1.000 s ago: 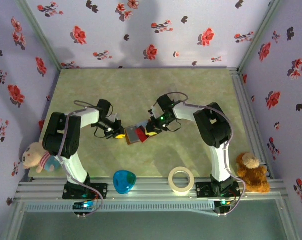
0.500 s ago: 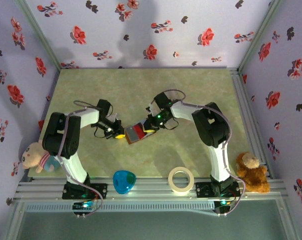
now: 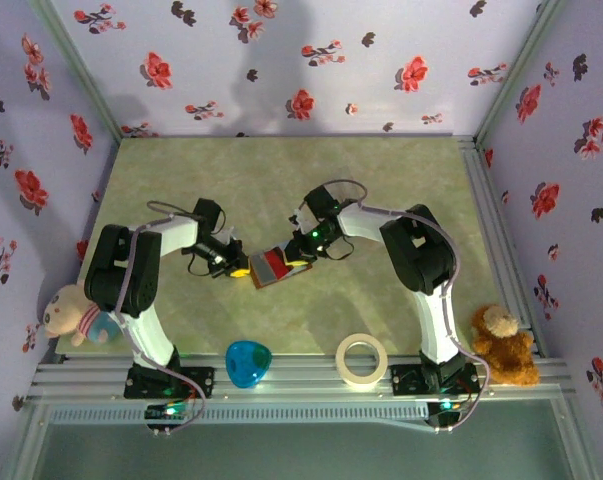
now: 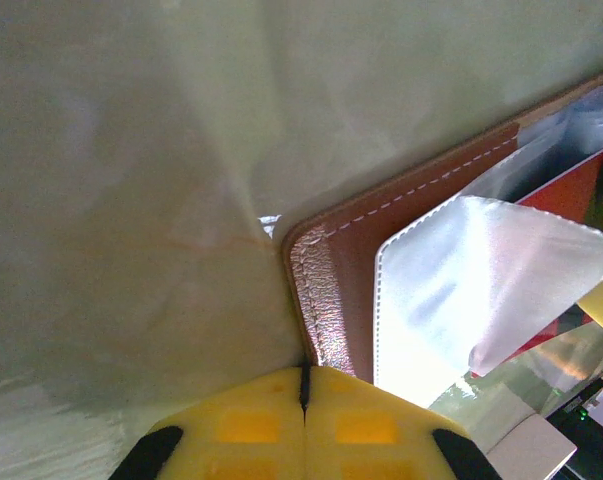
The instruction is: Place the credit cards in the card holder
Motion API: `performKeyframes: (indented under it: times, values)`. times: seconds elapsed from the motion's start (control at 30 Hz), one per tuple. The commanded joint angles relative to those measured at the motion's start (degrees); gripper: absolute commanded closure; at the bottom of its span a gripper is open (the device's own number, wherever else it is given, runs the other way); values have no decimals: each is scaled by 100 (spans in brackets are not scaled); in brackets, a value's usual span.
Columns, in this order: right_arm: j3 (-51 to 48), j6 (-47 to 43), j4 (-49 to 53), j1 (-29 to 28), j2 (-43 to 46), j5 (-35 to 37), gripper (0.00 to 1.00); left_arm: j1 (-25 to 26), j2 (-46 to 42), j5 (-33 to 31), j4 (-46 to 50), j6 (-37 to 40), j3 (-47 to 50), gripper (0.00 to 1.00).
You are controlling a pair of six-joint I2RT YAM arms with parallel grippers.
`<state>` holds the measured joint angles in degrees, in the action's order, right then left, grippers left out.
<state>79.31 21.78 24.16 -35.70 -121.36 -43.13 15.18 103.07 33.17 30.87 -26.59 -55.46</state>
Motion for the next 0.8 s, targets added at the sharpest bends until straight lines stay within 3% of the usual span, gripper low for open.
performKeyframes:
  times: [0.0,0.47,0.77]
  values:
    - [205,-336,352,-92,-138,453,87,90,200,-337,-51,113,90,93]
    - [327,-569,428,-186,52,796,88,88,255,-328,-117,108,138,93]
    - [-71,-307,-292,-402,279,1049,92,125,314,-258,-143,75,46,93]
